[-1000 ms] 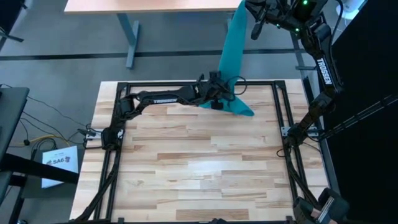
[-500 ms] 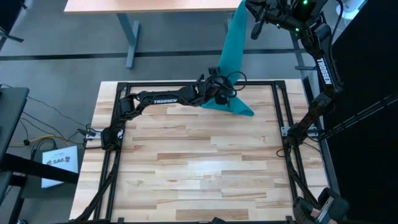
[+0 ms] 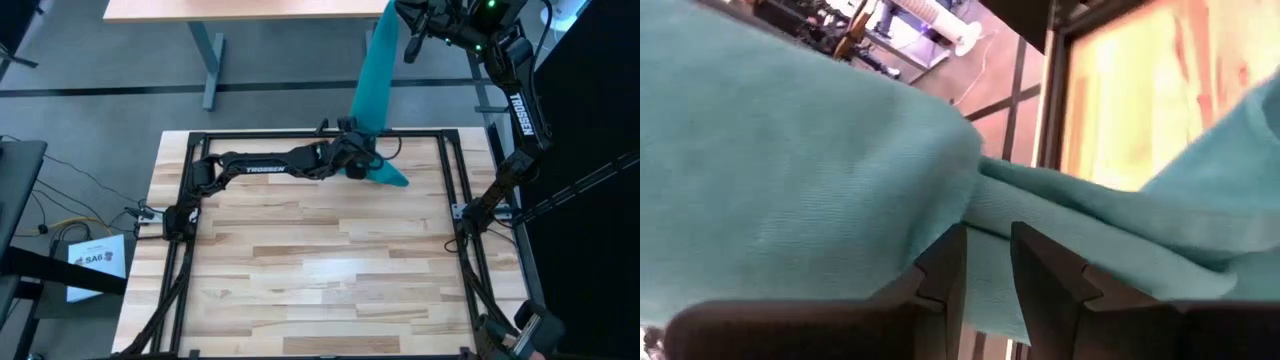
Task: Roll towel
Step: Roll the blue towel
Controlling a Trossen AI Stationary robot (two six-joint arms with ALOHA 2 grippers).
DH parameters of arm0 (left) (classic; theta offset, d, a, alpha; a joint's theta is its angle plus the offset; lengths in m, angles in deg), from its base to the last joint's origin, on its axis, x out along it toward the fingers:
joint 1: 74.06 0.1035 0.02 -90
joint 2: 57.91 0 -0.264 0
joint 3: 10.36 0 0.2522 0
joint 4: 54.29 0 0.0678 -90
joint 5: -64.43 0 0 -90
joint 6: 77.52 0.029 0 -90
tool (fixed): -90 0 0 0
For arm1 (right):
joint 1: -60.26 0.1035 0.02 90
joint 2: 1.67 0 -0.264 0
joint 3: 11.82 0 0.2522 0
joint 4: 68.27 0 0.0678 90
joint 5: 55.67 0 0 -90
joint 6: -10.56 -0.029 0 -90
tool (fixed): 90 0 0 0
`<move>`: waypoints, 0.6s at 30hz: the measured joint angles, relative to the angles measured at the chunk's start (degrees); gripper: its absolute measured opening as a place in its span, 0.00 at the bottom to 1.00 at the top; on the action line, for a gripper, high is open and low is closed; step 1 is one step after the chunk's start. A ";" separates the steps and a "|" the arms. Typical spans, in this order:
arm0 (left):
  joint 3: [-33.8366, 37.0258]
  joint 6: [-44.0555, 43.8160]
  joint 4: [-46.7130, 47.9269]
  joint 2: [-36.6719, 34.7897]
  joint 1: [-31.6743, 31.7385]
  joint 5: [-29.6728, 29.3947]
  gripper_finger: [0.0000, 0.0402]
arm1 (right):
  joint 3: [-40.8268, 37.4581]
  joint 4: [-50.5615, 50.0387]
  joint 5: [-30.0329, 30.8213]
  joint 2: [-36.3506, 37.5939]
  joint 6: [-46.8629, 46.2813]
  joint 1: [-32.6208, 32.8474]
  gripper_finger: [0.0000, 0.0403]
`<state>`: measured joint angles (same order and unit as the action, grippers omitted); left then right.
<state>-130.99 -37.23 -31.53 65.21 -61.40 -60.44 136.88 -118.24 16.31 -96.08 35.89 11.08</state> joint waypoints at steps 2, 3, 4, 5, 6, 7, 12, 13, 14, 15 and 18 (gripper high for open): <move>0.00 -0.30 -0.25 -0.46 0.19 -0.17 0.16 | 0.00 0.00 0.00 0.00 -0.02 -0.09 0.00; -0.01 -0.41 -0.74 -0.69 0.32 -0.17 0.16 | 0.00 0.00 0.00 0.00 0.00 -0.09 0.00; 0.00 -0.43 -0.60 -0.89 0.44 -0.14 0.16 | 0.00 -0.01 0.00 0.00 0.00 -0.09 0.00; 0.00 -0.38 -0.79 -0.93 0.56 -0.05 0.16 | 0.00 0.01 0.01 0.00 0.00 -0.09 0.00; -0.02 -0.21 -0.70 -0.93 0.70 0.15 0.16 | 0.00 0.03 0.00 0.00 0.00 -0.09 0.00; 0.00 -0.09 -0.42 -0.93 0.83 0.37 0.16 | 0.00 0.07 0.00 0.00 0.00 -0.09 0.00; 0.00 -0.06 -0.19 -0.93 1.16 1.55 0.16 | 0.00 0.22 0.00 0.00 0.02 -0.09 0.00; 0.00 -0.05 -0.65 -0.93 1.20 1.55 0.16 | 0.00 0.22 0.00 0.00 0.02 -0.09 0.00; 0.00 -0.03 -0.99 -0.93 1.29 1.59 0.16 | 0.00 0.25 0.00 0.00 0.02 -0.09 0.00; 0.00 -0.03 -1.11 -0.93 1.39 1.63 0.16 | 0.00 0.40 0.00 0.00 0.02 -0.09 0.00; 0.00 -0.45 0.35 -0.81 1.68 3.25 0.16 | 0.00 0.79 0.00 0.00 0.04 -0.09 0.00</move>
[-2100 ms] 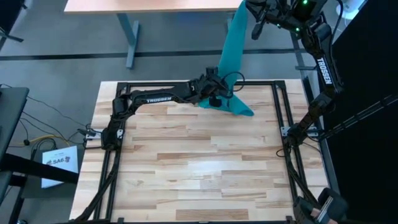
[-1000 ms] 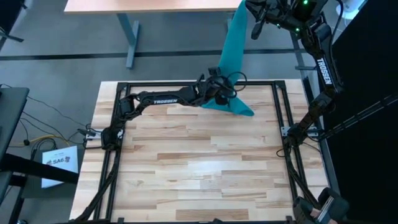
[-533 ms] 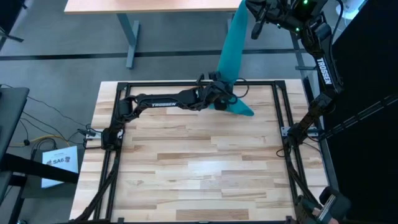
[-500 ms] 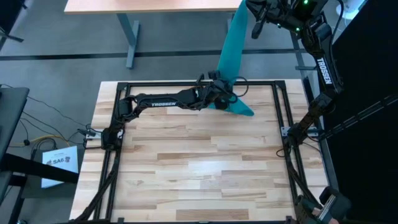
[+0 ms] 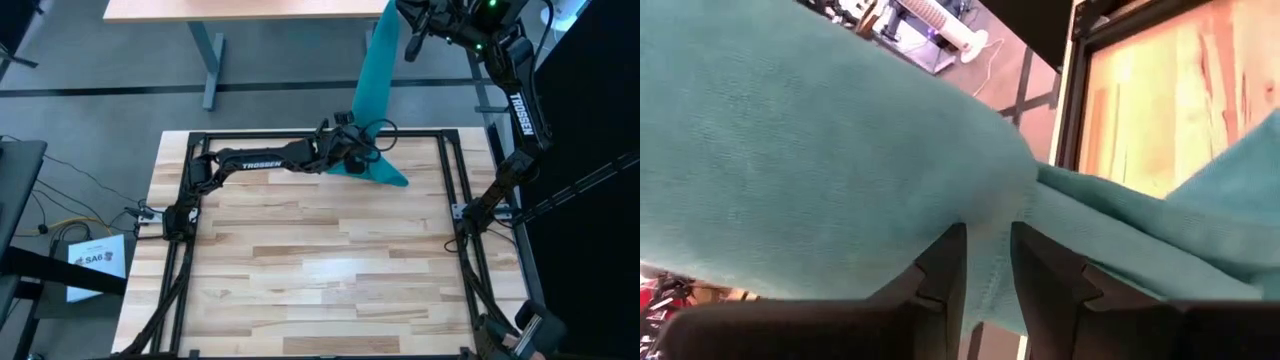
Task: Roll towel
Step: Roll the blue towel
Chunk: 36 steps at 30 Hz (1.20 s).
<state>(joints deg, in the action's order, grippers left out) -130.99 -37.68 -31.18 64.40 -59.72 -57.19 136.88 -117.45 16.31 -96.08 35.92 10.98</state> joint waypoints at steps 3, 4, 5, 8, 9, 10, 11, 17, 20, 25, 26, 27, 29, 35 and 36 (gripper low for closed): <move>0.03 0.32 0.84 0.59 0.08 0.91 0.16 | 0.00 0.13 0.00 0.00 -0.01 0.00 0.00; 0.07 0.71 0.68 0.65 0.03 1.07 0.16 | 0.00 0.16 0.00 0.00 -0.01 0.00 0.00; 0.07 0.93 0.29 0.65 0.03 1.14 0.16 | 0.00 0.28 0.00 0.00 -0.01 0.00 0.00; -0.02 0.81 -0.53 0.62 0.29 1.02 0.16 | 0.00 0.52 0.00 0.00 0.01 0.00 0.00; 0.00 0.82 -0.61 0.62 0.59 0.58 0.16 | 0.00 0.52 0.00 0.00 -0.03 0.00 0.00; 0.00 0.80 -0.84 0.62 0.90 0.15 0.16 | 0.00 0.59 0.00 0.00 -0.17 0.02 0.00; 0.00 0.85 -1.29 0.62 1.15 -0.06 0.16 | 0.00 0.85 -0.02 0.00 -0.54 0.04 0.00; 0.02 1.03 -1.03 0.62 1.55 -0.01 0.16 | 0.00 1.42 -0.07 -0.02 -1.35 0.04 0.00; 0.00 1.00 -1.86 0.62 2.02 -0.07 0.16 | 0.00 1.49 -0.07 -0.02 -1.37 0.04 0.00; 0.02 0.55 -1.81 0.62 2.40 -0.15 0.15 | 0.00 1.66 -0.11 -0.02 -1.44 0.11 0.00; 0.02 0.30 -1.82 0.62 2.42 -0.13 0.14 | 0.00 1.63 -0.11 -0.02 -1.44 0.11 0.00; 0.02 0.01 -1.80 0.62 2.43 -0.06 0.13 | 0.00 1.63 -0.13 -0.02 -1.47 0.11 0.00; 0.02 -0.65 -1.80 0.62 2.66 0.04 0.10 | 0.00 1.63 -0.15 -0.02 -1.55 0.11 0.00; 0.02 -1.69 -1.41 0.62 3.00 0.63 0.01 | 0.00 1.59 -0.17 -0.02 -1.57 0.11 0.00; 0.02 -2.07 -1.48 0.62 2.95 0.70 0.00 | 0.00 1.59 -0.17 -0.02 -1.59 0.11 0.00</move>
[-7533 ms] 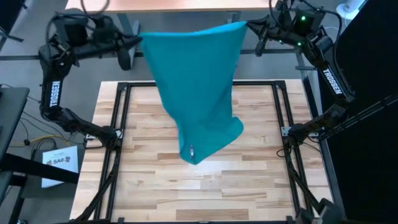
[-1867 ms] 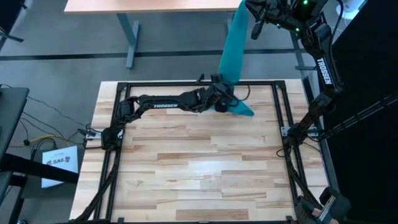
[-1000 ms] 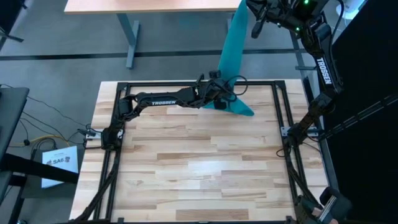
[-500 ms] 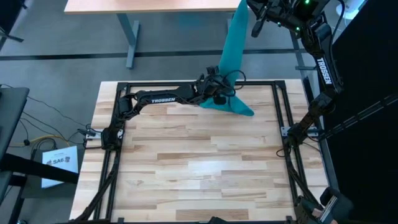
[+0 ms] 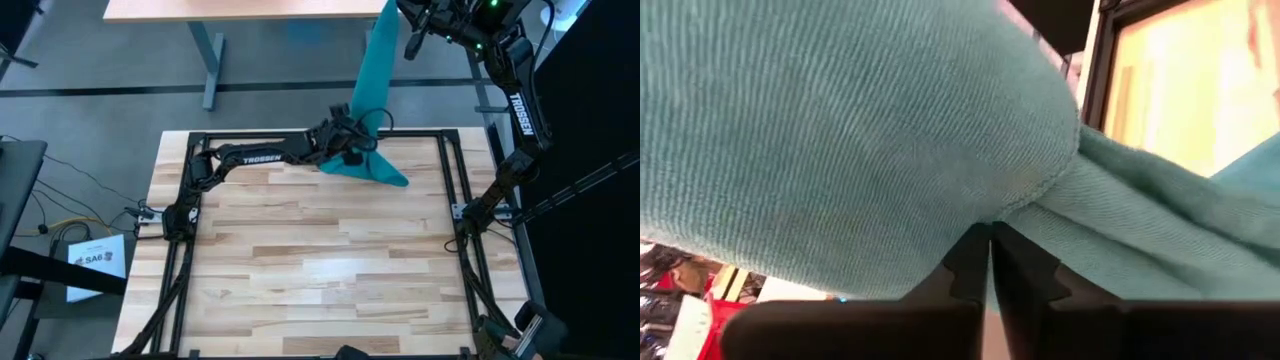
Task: Roll towel
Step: Roll the blue towel
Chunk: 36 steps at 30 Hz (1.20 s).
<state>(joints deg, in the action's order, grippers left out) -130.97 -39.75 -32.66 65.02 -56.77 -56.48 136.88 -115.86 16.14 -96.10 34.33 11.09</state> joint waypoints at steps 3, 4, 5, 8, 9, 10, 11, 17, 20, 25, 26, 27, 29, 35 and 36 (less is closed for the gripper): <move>0.00 -1.10 0.03 0.00 -0.05 0.21 0.00 | 0.00 -0.03 0.00 0.00 0.02 0.00 0.00; 0.00 -1.30 0.08 0.00 -0.01 0.02 0.00 | 0.00 -0.14 0.00 0.00 0.02 0.00 0.00; 0.00 -1.40 0.09 0.00 -0.11 -0.52 0.00 | 0.00 -0.32 0.00 0.00 0.02 0.00 0.00; 0.06 -1.14 1.29 -1.19 -0.91 -1.78 0.00 | 0.00 -1.00 0.00 0.00 0.08 -0.07 0.00; 0.07 -1.04 1.75 -2.08 -1.36 -1.88 0.00 | 0.00 -1.26 0.00 0.00 0.24 -0.22 0.00; 0.07 -0.99 2.51 -3.14 -1.70 -2.10 0.00 | 0.00 -1.57 -0.03 0.00 0.52 -0.44 0.00; 0.03 -1.09 2.63 -4.16 -2.04 -2.16 0.00 | 0.00 -1.89 -0.02 0.00 0.72 -0.57 0.00; -0.11 -2.85 6.31 -7.04 -2.02 1.55 0.00 | 0.00 -2.38 -0.02 0.00 1.56 -0.87 0.00; -0.11 -9.18 12.71 -5.17 -1.06 8.79 0.00 | 0.00 -2.38 -0.02 0.00 1.60 -0.87 0.00; 0.20 -12.99 15.70 -3.31 -1.10 11.63 0.01 | 0.00 -2.36 -0.01 0.00 2.15 -0.87 0.00; 0.04 -13.81 13.64 -3.45 -1.14 11.77 0.01 | 0.00 -2.30 0.00 0.00 2.16 -0.87 0.00; -0.06 -16.39 12.45 -3.62 -1.20 11.87 0.01 | 0.00 -2.31 0.00 0.00 2.18 -0.87 0.00; -0.07 -22.46 11.20 -3.74 -0.79 14.15 0.01 | 0.00 -2.38 0.00 0.00 2.17 -0.87 0.00; 0.09 -42.04 7.79 -3.61 3.38 22.49 0.01 | -0.02 -3.63 0.00 0.65 2.38 -0.87 0.00; 0.11 -43.63 7.77 -3.61 3.85 24.01 0.01 | -0.02 -3.63 0.00 0.82 2.37 -0.87 0.00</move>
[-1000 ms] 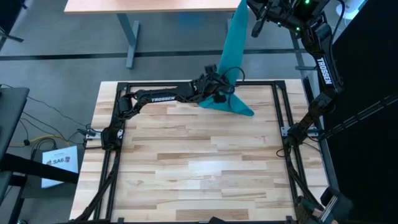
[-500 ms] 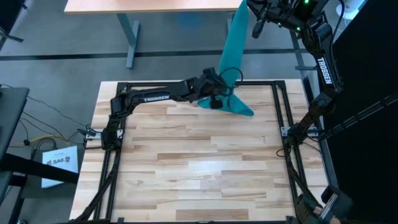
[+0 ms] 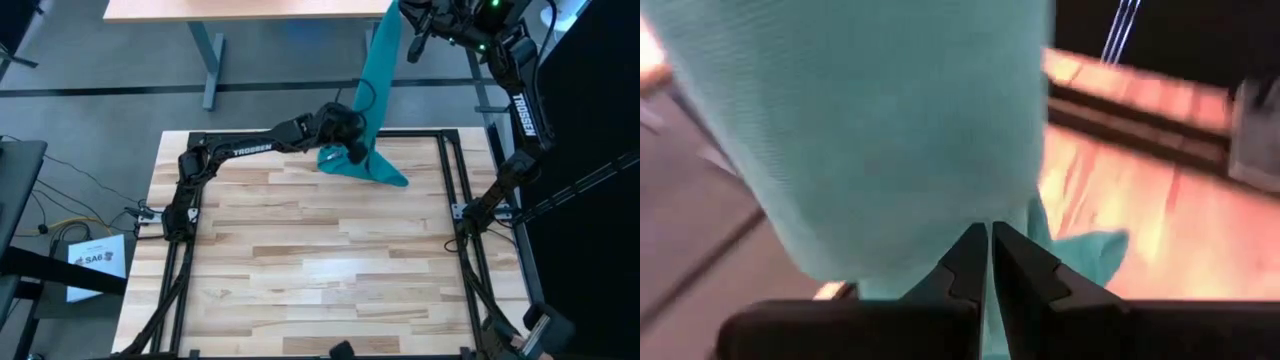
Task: Roll towel
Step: Roll the blue towel
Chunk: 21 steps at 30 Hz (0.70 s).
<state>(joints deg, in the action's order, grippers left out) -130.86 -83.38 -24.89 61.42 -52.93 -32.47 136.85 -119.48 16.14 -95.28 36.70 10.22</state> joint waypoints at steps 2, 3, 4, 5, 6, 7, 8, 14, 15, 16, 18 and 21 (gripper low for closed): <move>0.10 -2.55 0.08 0.00 0.50 2.45 0.02 | 0.00 -0.04 0.00 0.35 0.02 -0.28 0.00; 0.11 -3.84 0.16 0.00 0.67 2.86 0.03 | 0.00 -0.04 0.00 0.58 0.10 -0.35 0.00; 0.11 -4.88 0.09 0.00 0.89 3.07 0.04 | 0.00 -0.03 0.02 0.71 0.25 -0.35 0.00; 0.11 -5.69 0.10 0.00 1.14 3.10 0.06 | 0.00 -0.02 0.01 0.95 0.25 -0.35 0.00; 0.11 -6.36 0.28 0.00 1.44 3.04 0.07 | 0.00 0.04 0.01 1.07 0.27 -0.35 0.00; 0.11 -7.12 0.58 0.00 1.64 3.01 0.09 | 0.00 0.14 0.00 1.26 0.27 -0.36 0.00; 0.11 -7.77 0.83 0.00 1.85 2.87 0.11 | 0.00 0.09 0.04 1.40 0.26 -0.44 0.00; 0.14 -15.28 0.79 0.00 2.88 3.57 0.23 | 0.00 -0.11 0.04 1.71 0.27 -0.81 0.00; 0.16 -17.31 0.37 0.00 3.18 3.77 0.25 | 0.00 -0.21 0.04 1.71 0.27 -0.81 0.00; 0.16 -19.63 -0.17 0.00 3.41 3.87 0.26 | 0.00 -0.31 0.04 1.71 0.30 -0.80 0.00; 0.27 -24.34 -2.01 0.36 3.79 3.88 0.28 | 0.00 -0.39 0.04 1.71 0.36 -0.81 0.00; 3.78 -33.09 -11.47 1.09 4.14 7.32 0.29 | 0.00 -0.35 0.03 1.71 0.45 -0.79 0.00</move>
<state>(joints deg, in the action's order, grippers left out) -127.09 -116.47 -36.36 62.51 -48.79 -25.15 136.85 -119.83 16.17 -93.57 37.15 9.43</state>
